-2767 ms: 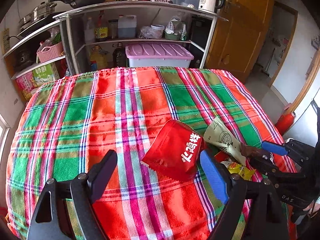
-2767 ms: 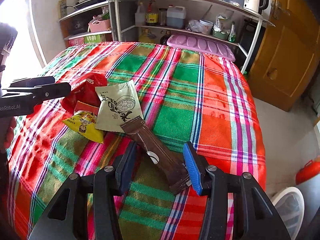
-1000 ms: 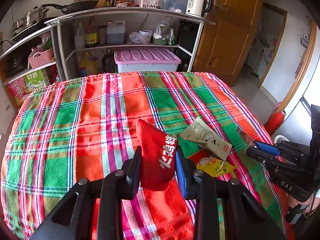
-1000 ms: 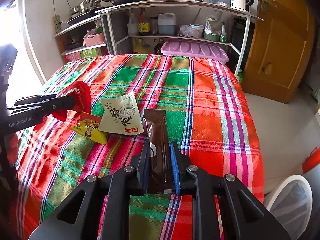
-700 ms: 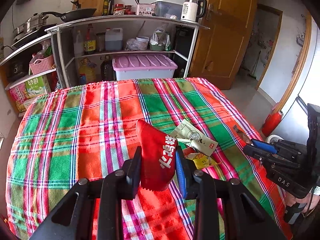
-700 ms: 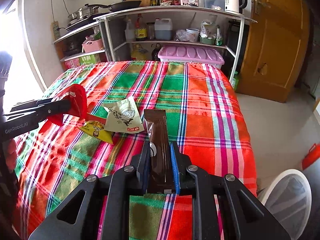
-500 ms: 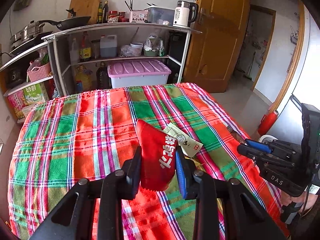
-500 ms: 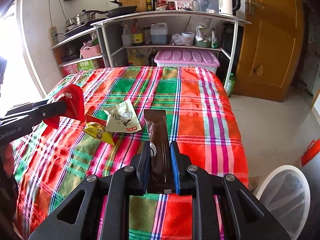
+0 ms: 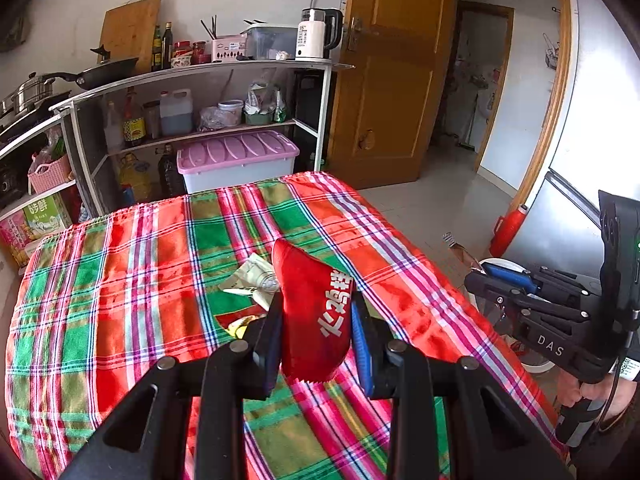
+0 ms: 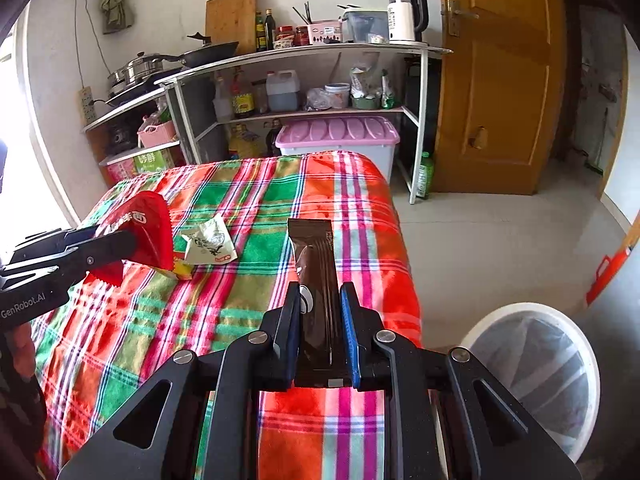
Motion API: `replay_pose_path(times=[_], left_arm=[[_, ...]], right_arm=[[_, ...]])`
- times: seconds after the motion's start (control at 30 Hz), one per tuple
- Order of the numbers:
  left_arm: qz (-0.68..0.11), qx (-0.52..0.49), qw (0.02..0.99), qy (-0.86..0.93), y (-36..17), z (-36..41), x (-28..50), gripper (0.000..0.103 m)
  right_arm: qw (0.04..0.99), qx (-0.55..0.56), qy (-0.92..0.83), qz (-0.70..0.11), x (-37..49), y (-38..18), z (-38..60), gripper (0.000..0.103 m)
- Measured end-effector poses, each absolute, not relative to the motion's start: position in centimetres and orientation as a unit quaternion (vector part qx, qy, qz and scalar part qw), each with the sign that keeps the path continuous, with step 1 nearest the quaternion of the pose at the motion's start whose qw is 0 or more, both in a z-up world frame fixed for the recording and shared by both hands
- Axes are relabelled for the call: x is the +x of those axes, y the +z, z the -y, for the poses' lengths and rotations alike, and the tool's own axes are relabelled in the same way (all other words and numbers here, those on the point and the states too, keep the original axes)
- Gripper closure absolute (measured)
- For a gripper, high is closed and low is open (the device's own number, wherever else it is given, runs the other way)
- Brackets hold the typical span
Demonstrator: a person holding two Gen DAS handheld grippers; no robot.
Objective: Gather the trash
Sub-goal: 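Carry the brown wrapper and red bag over the white bin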
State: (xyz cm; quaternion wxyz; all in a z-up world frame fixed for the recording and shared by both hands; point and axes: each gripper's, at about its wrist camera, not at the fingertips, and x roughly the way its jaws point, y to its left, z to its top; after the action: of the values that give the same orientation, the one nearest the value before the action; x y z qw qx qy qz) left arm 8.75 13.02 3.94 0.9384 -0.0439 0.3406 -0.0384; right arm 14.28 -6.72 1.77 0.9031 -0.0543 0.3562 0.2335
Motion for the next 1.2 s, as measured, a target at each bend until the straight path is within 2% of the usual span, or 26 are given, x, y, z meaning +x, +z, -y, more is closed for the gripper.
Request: replay_pose_path(times=[0.6,0.97,1.2], left_arm=[[-0.341,-0.002,0.929,-0.146,4.3,-0.3,10.8,0.071],[-0.374,0.019,0.902,-0.215,2.1,9.4,12.8,0.071],[-0.404,0.022,0.885,-0.231,0.2,12.7,13.9,0.071]], right_arm=[[0.925,-0.011,0.141,-0.351,12.1,2.6,18.2,0.083],[0.923,0.011,0.059,-0.379,11.7,1.0,26.9,0.083],[0.912,0.032,0.036,-0.407,11.6,-1.0,30.5,0.083]])
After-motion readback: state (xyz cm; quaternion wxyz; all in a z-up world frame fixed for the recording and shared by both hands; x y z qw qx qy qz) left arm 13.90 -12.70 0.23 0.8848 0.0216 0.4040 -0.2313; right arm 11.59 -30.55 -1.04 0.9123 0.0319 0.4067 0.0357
